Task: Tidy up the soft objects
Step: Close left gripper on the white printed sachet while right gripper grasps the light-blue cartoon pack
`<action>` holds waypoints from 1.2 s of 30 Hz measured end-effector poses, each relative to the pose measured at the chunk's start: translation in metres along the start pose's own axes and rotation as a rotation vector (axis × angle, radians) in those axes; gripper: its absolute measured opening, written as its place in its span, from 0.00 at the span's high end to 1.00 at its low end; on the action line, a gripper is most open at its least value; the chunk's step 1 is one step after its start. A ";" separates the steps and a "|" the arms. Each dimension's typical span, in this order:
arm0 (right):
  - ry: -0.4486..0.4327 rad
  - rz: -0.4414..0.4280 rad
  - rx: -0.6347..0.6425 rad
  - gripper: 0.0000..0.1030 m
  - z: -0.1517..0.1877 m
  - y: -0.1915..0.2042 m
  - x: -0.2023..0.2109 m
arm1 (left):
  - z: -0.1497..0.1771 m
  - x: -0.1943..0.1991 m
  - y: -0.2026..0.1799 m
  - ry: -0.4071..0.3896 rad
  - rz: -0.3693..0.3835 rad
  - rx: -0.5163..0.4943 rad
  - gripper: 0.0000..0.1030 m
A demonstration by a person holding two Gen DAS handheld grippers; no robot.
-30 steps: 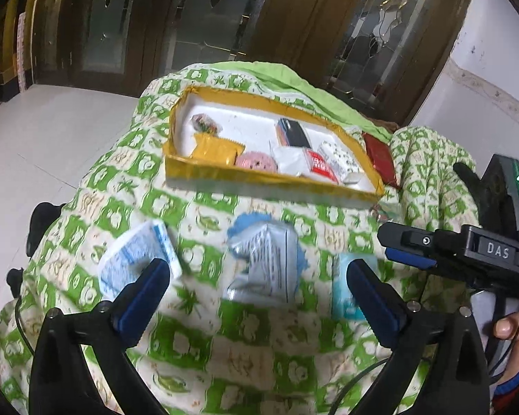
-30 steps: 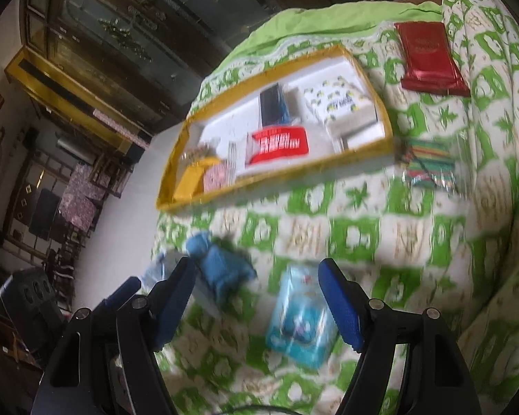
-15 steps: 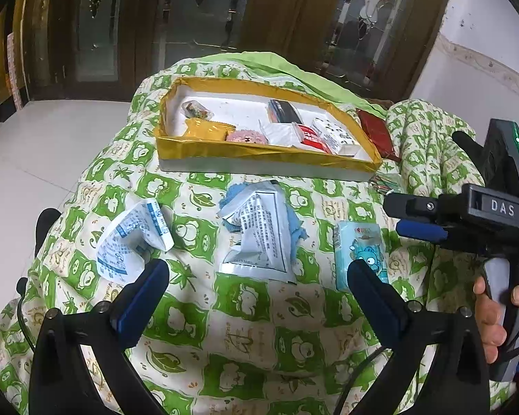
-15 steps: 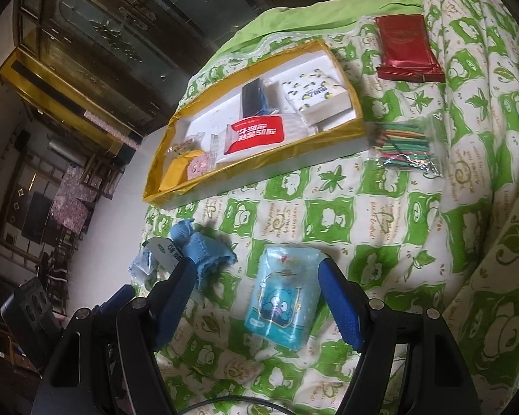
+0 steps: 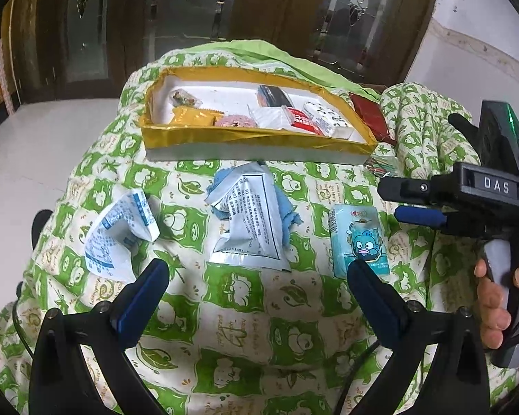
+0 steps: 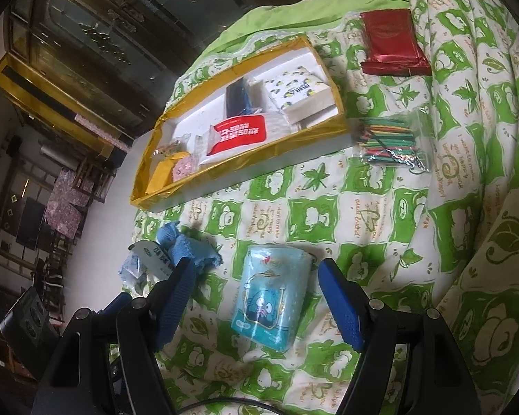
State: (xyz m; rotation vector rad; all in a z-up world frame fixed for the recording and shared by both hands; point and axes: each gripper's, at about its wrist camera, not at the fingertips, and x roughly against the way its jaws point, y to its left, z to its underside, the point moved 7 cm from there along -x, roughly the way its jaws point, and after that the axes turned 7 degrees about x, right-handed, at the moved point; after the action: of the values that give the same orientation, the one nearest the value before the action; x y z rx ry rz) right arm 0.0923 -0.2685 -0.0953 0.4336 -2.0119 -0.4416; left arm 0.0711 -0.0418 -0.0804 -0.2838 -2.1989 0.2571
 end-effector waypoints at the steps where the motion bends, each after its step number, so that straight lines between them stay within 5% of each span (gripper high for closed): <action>1: 0.005 0.005 0.001 0.25 0.001 0.000 -0.001 | 0.000 -0.002 0.000 0.006 -0.001 0.003 0.01; 10: 0.074 0.024 0.042 0.25 0.013 0.011 -0.024 | -0.018 -0.018 0.004 0.023 -0.036 -0.007 0.25; 18: 0.122 0.052 0.055 0.26 0.022 0.014 -0.044 | -0.033 -0.031 0.012 0.027 0.009 0.073 0.26; 22: 0.131 0.074 0.069 0.30 0.023 0.015 -0.049 | -0.033 -0.048 0.019 0.069 0.037 0.130 0.41; 29: 0.138 0.105 0.063 0.54 0.021 0.007 -0.050 | -0.028 -0.046 0.019 0.062 0.094 0.160 0.70; 36: 0.098 0.064 0.045 0.76 0.018 0.005 -0.039 | -0.024 -0.024 0.021 0.020 0.133 0.189 0.77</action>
State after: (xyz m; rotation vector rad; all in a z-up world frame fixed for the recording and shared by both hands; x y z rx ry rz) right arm 0.0934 -0.2437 -0.1301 0.4097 -1.9379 -0.3293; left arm 0.1069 -0.0268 -0.0899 -0.3259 -2.1205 0.5294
